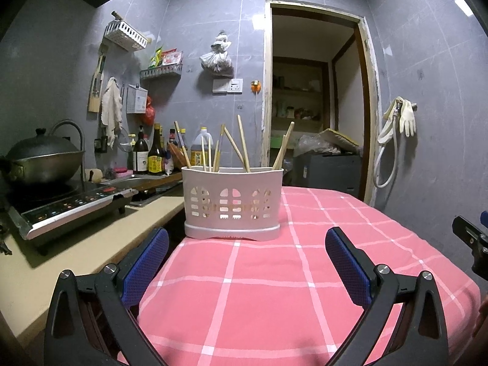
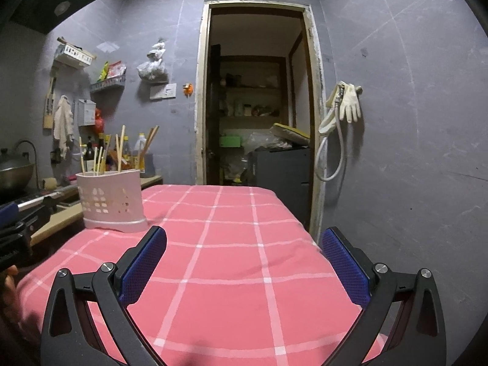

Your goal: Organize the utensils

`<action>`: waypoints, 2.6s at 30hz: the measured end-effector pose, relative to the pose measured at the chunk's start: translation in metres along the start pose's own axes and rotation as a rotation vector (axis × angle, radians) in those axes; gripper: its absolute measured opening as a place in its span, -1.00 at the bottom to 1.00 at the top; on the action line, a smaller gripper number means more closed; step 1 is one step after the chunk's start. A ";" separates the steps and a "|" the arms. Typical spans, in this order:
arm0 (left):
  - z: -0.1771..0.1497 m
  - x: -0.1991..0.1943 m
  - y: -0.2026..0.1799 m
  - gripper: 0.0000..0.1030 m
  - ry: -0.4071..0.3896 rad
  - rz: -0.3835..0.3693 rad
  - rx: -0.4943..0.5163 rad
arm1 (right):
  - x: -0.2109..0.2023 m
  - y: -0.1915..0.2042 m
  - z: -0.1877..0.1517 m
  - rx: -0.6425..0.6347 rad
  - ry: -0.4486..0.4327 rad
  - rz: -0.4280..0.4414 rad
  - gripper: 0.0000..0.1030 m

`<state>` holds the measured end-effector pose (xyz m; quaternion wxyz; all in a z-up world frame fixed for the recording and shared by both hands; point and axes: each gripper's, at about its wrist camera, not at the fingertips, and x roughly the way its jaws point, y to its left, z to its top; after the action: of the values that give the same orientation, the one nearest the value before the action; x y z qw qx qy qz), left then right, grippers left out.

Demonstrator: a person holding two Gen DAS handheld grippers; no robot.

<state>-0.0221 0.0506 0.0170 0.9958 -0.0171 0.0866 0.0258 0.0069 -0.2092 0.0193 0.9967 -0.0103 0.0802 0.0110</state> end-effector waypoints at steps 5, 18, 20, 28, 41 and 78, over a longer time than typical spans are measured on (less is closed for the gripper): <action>-0.005 0.001 -0.001 0.96 0.005 0.001 0.003 | -0.001 0.002 -0.002 -0.018 -0.010 -0.026 1.00; -0.007 0.002 -0.004 0.96 0.004 0.000 0.005 | -0.002 0.004 -0.001 -0.024 -0.014 -0.024 1.00; -0.007 0.002 -0.004 0.96 0.004 0.000 0.004 | -0.002 0.004 -0.001 -0.025 -0.013 -0.023 1.00; -0.007 0.001 -0.005 0.96 0.004 -0.001 0.004 | -0.004 0.006 -0.002 -0.026 -0.010 -0.022 1.00; -0.007 0.002 -0.006 0.96 0.004 0.002 0.005 | -0.003 0.006 -0.002 -0.023 -0.008 -0.021 1.00; -0.007 0.002 -0.009 0.96 0.004 0.003 0.006 | -0.003 0.008 -0.003 -0.021 -0.004 -0.021 1.00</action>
<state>-0.0212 0.0416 0.0096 0.9956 -0.0140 0.0885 0.0270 0.0035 -0.2011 0.0167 0.9967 -0.0218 0.0780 0.0015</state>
